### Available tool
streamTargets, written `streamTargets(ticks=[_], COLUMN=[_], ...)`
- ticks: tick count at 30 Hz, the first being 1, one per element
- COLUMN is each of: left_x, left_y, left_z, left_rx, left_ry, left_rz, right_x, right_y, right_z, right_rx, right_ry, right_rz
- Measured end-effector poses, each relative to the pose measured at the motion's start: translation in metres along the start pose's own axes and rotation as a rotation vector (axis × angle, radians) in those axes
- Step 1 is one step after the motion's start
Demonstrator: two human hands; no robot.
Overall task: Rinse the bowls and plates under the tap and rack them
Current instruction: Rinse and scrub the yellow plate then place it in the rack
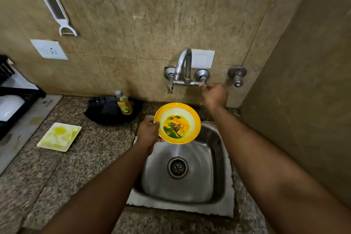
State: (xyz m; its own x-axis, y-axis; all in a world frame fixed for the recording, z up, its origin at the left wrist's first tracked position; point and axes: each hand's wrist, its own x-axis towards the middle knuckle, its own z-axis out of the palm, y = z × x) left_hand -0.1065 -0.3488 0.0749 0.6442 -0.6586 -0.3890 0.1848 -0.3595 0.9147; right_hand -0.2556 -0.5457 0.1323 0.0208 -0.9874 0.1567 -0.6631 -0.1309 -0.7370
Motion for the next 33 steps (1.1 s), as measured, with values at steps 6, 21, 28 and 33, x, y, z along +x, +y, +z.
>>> streamTargets(ticks=[6,21,28,33], left_x=[0.014,0.042,0.034,0.029], left_y=[0.01,0.009,0.022,0.017], left_z=[-0.003,-0.012,-0.013,-0.009], left_rx=[-0.019,0.211,0.465,0.54], left_ry=[-0.019,0.095,0.266,0.253], left_rz=[-0.011,0.149,0.419,0.414], right_x=[0.005,-0.089,-0.143,-0.118], right_y=[-0.001,0.003,0.048,0.048], right_z=[0.006,0.004,0.031,0.032], right_rx=[0.068,-0.252,-0.436,-0.513], right_ry=[0.015,-0.154,-0.657,-0.632], right_rz=[0.117,-0.279,-0.758,-0.59])
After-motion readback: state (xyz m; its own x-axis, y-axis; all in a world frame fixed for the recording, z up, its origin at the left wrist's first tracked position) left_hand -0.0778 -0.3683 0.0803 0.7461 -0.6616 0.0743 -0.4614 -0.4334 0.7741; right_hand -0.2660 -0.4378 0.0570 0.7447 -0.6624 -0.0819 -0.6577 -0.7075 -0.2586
